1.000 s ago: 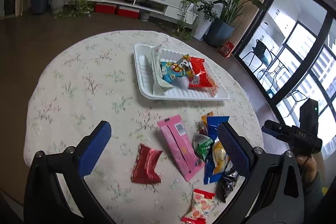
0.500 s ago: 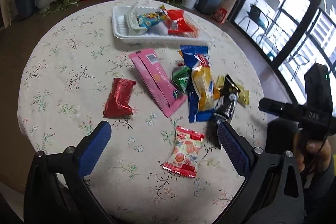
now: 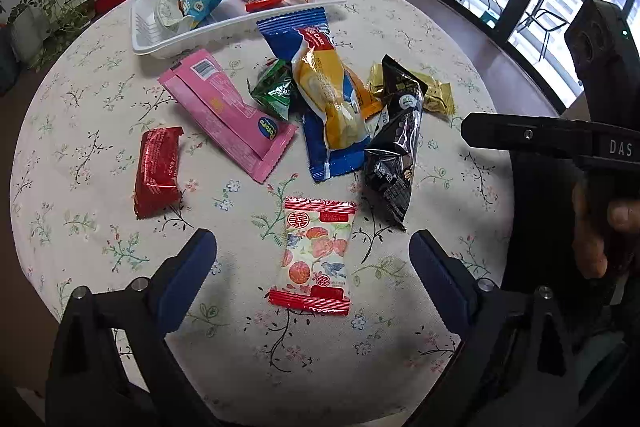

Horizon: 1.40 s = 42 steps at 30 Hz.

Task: Organize snacks
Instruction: 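Open both tools and move them back toward the remaining snacks, then grasp the red-white fruit-print packet with the left tool while the right tool grasps the black can bag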

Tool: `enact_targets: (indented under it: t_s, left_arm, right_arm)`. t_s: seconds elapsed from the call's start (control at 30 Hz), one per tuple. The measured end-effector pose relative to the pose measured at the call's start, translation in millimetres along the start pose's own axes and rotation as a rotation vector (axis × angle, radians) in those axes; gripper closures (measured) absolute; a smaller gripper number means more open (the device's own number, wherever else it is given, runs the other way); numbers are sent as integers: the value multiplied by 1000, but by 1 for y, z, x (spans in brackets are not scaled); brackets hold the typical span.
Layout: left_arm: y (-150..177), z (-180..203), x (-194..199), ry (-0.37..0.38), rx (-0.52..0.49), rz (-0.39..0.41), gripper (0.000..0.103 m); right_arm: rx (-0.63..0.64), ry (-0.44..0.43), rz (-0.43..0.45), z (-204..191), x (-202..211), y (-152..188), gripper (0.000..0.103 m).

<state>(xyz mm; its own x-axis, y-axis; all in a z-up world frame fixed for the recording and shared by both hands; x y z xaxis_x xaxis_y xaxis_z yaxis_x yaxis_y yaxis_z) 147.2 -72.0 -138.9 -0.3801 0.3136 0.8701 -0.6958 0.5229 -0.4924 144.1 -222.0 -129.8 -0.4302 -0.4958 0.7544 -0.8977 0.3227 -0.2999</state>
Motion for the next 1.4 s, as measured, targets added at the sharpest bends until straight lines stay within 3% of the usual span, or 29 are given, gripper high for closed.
enact_targets:
  t_s: [0.2, 0.33, 0.5, 0.97, 1.07, 1.4]
  left_arm:
    - [6, 3, -17, 33, -5, -49, 38]
    - [10, 4, -26, 45, 0, -73, 39]
    - [9, 2, -30, 47, 6, -80, 53]
    - [6, 5, -33, 7, -52, -116, 56]
    - [7, 8, -31, 29, -64, -101, 69]
    - [12, 12, -24, 76, -29, -52, 71]
  right_arm:
    - [8, 17, -13, 0, -5, 6, 25]
    - [6, 19, -19, 2, -7, 7, 25]
    - [16, 29, -19, 1, -8, 7, 25]
    - [2, 76, -17, 3, -12, 9, 26]
    - [-9, 85, -9, 6, -11, 6, 26]
    - [-18, 74, -14, -8, -17, 3, 26]
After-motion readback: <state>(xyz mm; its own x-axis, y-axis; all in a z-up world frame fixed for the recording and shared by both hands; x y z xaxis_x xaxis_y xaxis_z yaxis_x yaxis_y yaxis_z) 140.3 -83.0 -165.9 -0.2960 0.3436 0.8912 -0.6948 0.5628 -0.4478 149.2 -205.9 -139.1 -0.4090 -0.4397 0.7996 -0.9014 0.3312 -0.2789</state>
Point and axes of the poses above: each gripper's, at about its wrist camera, not at the fingertips, and x roughly against the way its jaws point, z to its right, y to its underside, the point moved 8 cm from there along -x, roughly the way its jaws point, and after that the axes turned 13 degrees about -x, right-handed, at the moved point
